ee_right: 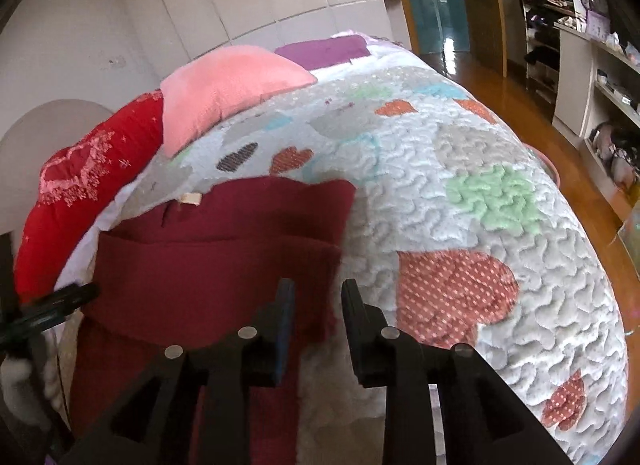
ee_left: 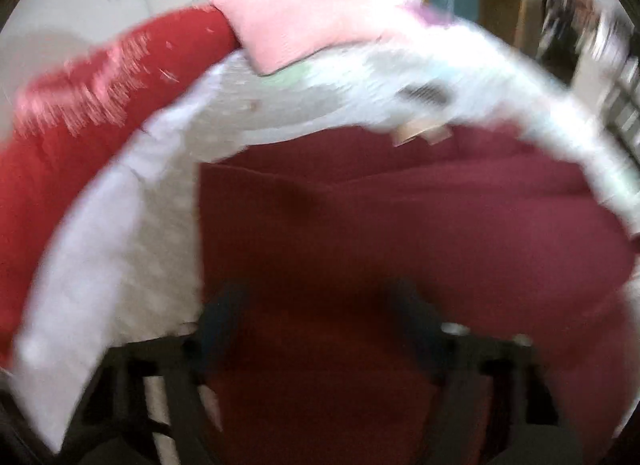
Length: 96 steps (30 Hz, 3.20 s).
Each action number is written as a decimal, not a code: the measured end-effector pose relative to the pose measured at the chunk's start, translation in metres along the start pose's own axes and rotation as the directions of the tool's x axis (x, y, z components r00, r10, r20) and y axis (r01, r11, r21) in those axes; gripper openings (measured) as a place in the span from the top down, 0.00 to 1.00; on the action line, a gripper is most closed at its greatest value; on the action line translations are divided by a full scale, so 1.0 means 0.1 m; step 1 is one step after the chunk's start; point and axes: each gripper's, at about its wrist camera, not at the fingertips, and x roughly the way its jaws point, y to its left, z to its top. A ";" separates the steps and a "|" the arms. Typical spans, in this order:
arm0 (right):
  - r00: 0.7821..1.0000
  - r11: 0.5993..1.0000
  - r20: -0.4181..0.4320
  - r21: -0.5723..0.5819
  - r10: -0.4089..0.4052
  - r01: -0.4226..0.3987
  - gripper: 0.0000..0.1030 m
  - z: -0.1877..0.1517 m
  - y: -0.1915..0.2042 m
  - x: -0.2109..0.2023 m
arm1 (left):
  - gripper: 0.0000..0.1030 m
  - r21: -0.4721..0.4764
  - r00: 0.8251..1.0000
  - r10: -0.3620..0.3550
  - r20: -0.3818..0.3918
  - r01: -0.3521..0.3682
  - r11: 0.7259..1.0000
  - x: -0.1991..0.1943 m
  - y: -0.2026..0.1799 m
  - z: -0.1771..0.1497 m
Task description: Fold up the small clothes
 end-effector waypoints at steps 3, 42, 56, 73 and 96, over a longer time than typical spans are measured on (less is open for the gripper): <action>1.000 1.000 -0.002 0.003 -0.012 0.012 0.74 -0.01 -0.07 0.01 | 0.33 -0.066 1.000 0.020 -0.010 -0.021 0.998 0.18 0.24 0.04; 0.988 0.951 -0.016 0.273 0.154 -0.144 0.42 -1.42 -0.09 -0.55 | 0.12 -0.503 0.936 -0.352 -0.005 0.302 0.809 -1.07 0.65 -1.95; 0.974 0.936 0.087 0.273 0.208 -0.224 0.42 -1.74 -0.14 -0.72 | 0.00 -0.526 0.922 -0.354 -0.158 0.225 0.820 -0.90 0.27 -2.25; 0.988 0.985 0.093 0.114 0.119 -0.129 0.42 -1.80 0.11 -0.73 | 0.18 -0.622 0.911 -0.412 0.005 0.326 0.712 -1.31 0.71 -2.35; 0.784 0.720 -0.053 0.438 0.619 -0.539 0.61 -1.99 -0.31 -0.54 | 0.43 -0.587 0.893 -0.449 0.033 0.381 0.715 -1.17 0.93 -2.44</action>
